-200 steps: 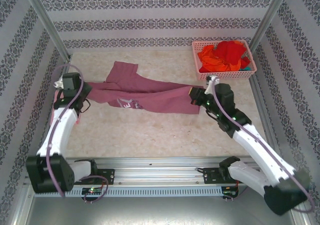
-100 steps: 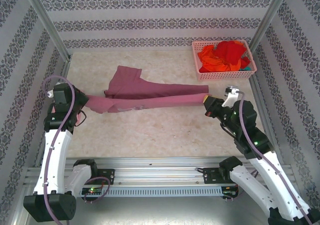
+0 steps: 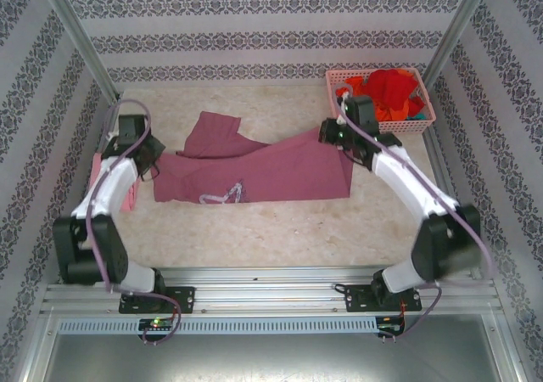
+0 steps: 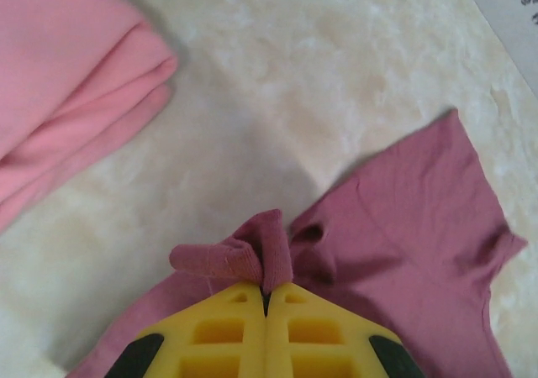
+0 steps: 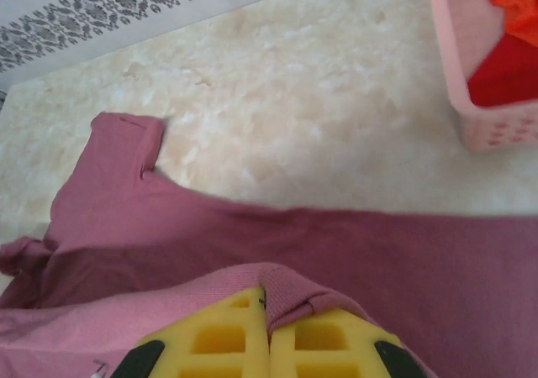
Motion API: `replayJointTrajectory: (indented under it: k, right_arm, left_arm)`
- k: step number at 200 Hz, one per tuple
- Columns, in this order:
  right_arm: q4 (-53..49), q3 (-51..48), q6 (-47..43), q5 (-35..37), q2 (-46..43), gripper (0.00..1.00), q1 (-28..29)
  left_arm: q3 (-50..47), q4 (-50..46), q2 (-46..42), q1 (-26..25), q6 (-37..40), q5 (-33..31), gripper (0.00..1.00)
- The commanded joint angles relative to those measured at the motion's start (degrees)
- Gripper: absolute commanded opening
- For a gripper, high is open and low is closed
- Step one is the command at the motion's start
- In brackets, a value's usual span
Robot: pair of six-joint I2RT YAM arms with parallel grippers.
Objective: Fold and stack the t-shirts
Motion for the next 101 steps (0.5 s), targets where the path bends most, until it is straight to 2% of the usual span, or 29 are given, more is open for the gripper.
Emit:
replayJointTrajectory:
  k: [1,24,56,80,101]
  right_arm:
    - [3.60,12.30,-3.53,-2.86,8.84,0.00,-1.70]
    - [1.75,27.20,-4.41,-4.86,18.25,0.00,-3.16]
    - [-2.76,48.54,-4.52,-7.30,26.63,0.00,-4.09]
    - [-4.22,61.51,-4.14,-8.36,28.94,0.00,-4.19]
    - [-5.76,70.66,-4.19,-8.66,29.76,0.00,-4.48]
  left_arm:
    - [11.22,6.77,7.82,0.34,-0.22,-2.25,0.00]
    - [25.16,4.24,17.17,0.42,1.35,-3.61,0.00]
    - [50.57,-2.73,27.26,0.77,3.42,-3.84,0.00]
    - [66.74,-7.06,30.68,1.04,4.55,-5.21,0.00]
    - [76.89,-9.11,31.21,1.63,4.48,-5.04,0.00]
